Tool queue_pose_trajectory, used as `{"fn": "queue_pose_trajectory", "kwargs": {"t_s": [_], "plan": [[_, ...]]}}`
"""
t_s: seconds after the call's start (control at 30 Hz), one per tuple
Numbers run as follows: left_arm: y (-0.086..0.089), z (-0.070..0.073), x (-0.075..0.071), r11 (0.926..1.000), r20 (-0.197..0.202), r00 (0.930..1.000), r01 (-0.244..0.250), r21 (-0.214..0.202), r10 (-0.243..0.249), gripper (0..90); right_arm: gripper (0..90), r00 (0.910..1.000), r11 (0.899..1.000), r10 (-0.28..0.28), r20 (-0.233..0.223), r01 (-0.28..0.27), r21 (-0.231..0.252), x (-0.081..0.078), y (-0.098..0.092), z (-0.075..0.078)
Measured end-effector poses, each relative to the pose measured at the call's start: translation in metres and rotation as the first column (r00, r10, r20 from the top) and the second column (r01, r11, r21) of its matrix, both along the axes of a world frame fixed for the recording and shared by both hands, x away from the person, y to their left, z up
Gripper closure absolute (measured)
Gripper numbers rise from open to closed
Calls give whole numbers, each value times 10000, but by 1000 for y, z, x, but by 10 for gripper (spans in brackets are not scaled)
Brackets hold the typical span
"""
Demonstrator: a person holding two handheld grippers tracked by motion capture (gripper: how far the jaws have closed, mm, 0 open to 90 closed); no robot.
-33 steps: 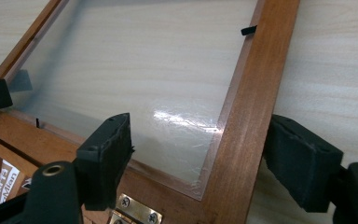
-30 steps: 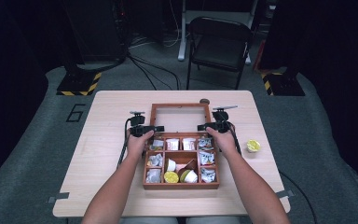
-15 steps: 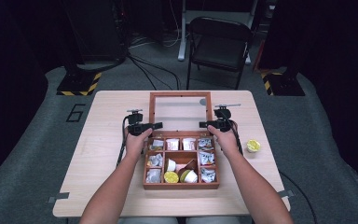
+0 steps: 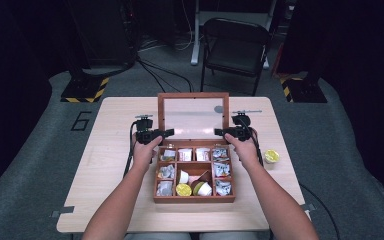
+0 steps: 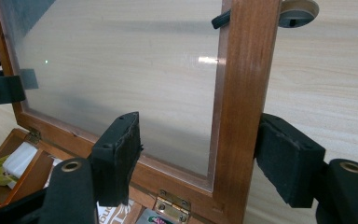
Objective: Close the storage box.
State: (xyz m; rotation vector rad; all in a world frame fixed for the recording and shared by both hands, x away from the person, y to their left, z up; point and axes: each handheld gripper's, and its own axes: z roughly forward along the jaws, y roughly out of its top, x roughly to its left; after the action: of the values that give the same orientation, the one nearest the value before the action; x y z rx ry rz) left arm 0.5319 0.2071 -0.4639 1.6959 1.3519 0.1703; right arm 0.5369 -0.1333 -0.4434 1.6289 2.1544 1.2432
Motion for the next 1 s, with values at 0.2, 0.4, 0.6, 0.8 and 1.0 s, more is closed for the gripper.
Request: {"fn": "queue_pose_trajectory", "kwargs": {"t_s": [0.2,0.4,0.6,0.8,1.0], "plan": [[0,5,-3,10000,148,9999,43,28,-43,342,321,9996,9996,127,261,-121,-238,-5,1,4],[2,12,-7,9999,505,9987,16,-159,-8,350,321,9992,9993,191,360,-179,-329,-11,2,9],[5,23,-14,9985,1132,9936,52,-553,11,384,324,9961,9964,344,808,-279,-801,-22,4,9],[9,33,-21,9979,1660,9860,286,-584,-186,381,327,9948,9965,497,884,-435,-710,-27,1,13],[10,41,-28,9976,2009,9790,466,-519,-353,372,349,9925,9982,450,1138,-402,-441,-31,-2,26]]}}
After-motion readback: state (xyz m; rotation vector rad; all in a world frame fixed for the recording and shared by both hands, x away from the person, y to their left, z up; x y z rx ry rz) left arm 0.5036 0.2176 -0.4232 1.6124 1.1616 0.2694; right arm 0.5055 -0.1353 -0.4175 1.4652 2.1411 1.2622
